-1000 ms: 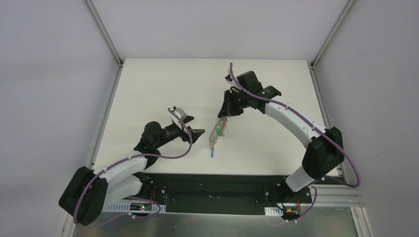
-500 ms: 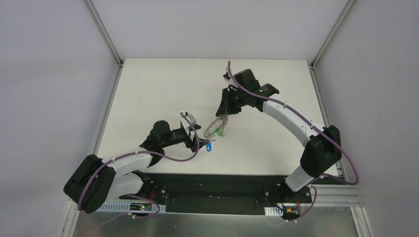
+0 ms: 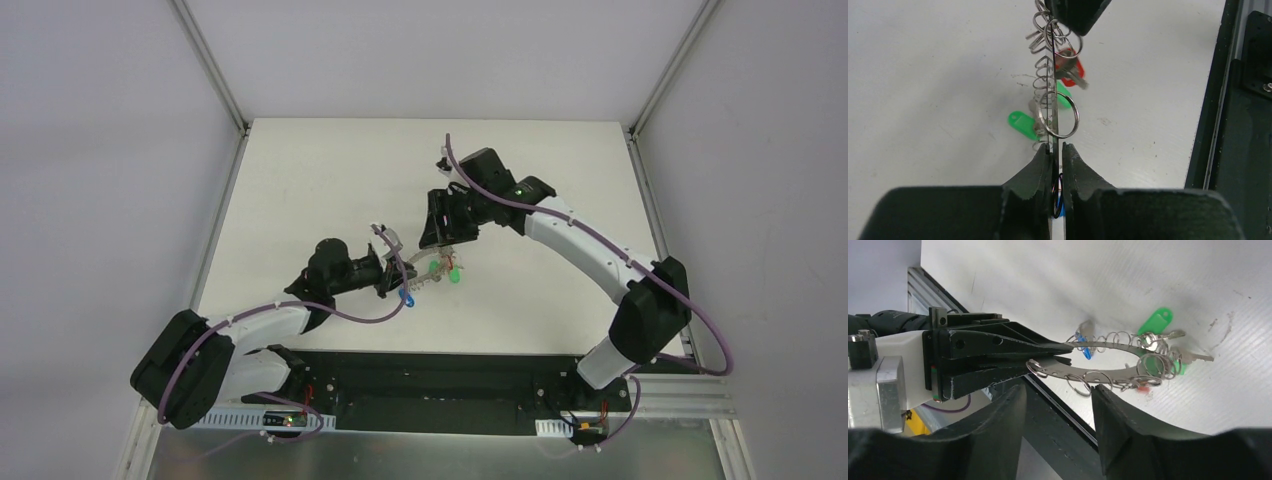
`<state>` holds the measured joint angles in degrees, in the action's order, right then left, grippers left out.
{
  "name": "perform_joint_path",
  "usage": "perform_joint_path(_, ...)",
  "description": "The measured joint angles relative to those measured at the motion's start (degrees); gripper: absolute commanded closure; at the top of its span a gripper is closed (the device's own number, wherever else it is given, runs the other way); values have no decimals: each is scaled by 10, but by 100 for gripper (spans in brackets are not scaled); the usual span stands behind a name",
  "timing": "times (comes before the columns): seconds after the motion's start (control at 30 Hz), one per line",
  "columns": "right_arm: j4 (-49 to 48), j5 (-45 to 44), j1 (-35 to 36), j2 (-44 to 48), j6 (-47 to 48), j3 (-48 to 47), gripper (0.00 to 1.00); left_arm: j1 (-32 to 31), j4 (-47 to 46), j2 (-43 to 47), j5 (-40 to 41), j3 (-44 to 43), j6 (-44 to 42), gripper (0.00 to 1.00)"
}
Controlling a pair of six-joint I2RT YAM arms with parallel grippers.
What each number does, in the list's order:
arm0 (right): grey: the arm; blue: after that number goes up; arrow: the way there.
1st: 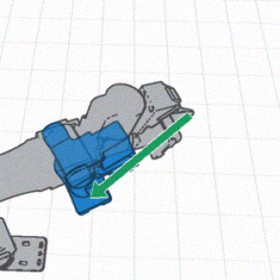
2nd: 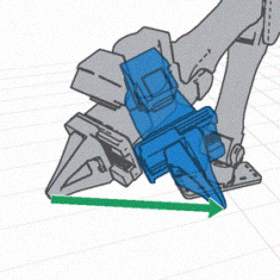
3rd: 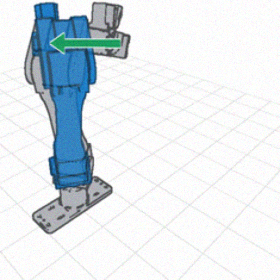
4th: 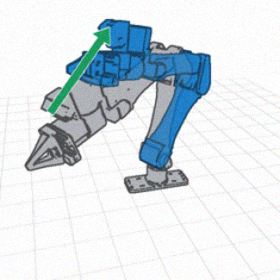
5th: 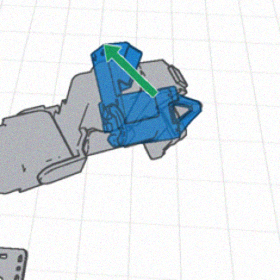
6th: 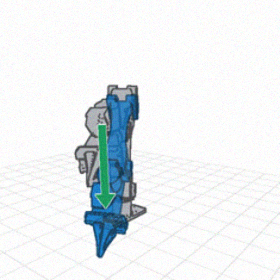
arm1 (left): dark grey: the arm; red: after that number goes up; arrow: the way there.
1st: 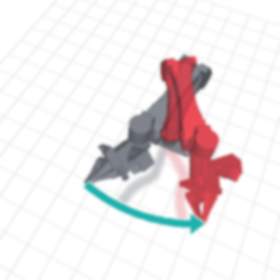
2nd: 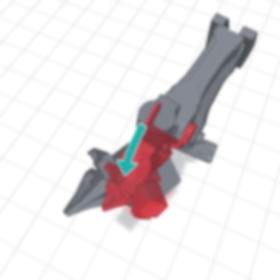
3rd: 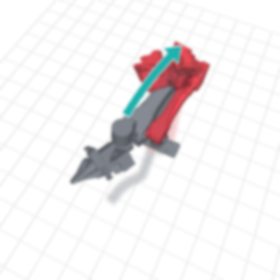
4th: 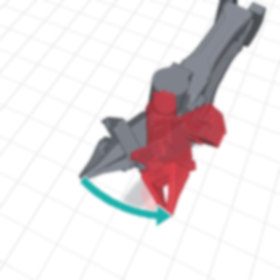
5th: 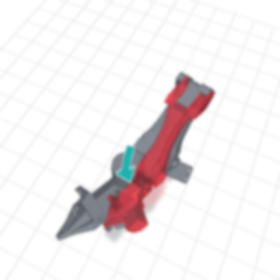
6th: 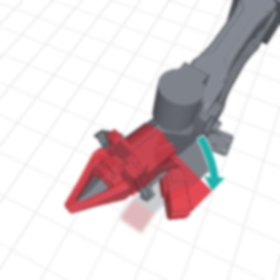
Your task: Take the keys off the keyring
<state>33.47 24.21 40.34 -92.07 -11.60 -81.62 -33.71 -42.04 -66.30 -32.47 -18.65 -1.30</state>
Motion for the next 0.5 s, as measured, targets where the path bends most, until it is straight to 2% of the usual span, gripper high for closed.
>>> perform_joint_path(0.13, -3, -35, 0, 35, 11, 27, 39, 0, 23, 4, 0, -2, -11, 100)
perform_joint_path(0.33, -36, -101, -3, 149, 38, 116, 39, 0, 34, 21, -17, -2, -40, 100)
perform_joint_path(0.5, -133, -125, -7, 264, 95, 228, 36, 0, 38, 30, -61, 0, -109, 100)
